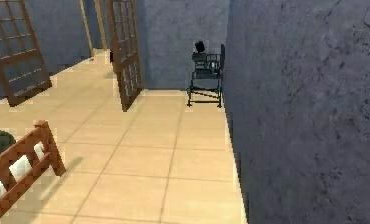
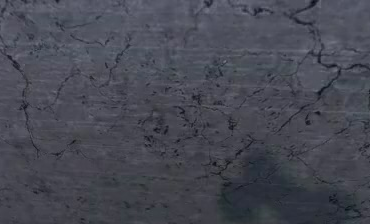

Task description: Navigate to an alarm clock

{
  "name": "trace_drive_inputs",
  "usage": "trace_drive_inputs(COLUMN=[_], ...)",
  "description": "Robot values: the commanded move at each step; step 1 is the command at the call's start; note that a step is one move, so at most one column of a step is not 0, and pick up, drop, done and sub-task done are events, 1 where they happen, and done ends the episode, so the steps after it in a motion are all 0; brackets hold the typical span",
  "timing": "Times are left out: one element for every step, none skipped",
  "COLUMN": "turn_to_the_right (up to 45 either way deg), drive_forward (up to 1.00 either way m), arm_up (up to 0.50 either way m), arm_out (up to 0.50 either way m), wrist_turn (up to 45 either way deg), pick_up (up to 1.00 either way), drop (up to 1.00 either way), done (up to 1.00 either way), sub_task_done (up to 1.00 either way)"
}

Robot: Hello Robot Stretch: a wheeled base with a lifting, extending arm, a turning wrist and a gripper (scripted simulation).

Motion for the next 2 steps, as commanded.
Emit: trace_drive_inputs(turn_to_the_right=[0.0,3.0], drive_forward=[1.0,0.0], arm_up=[0.0,0.0], arm_out=[0.0,0.0], wrist_turn=[0.0,0.0], pick_up=[0.0,0.0], drop=[0.0,0.0], done=[0.0,0.0], sub_task_done=[0.0,0.0])
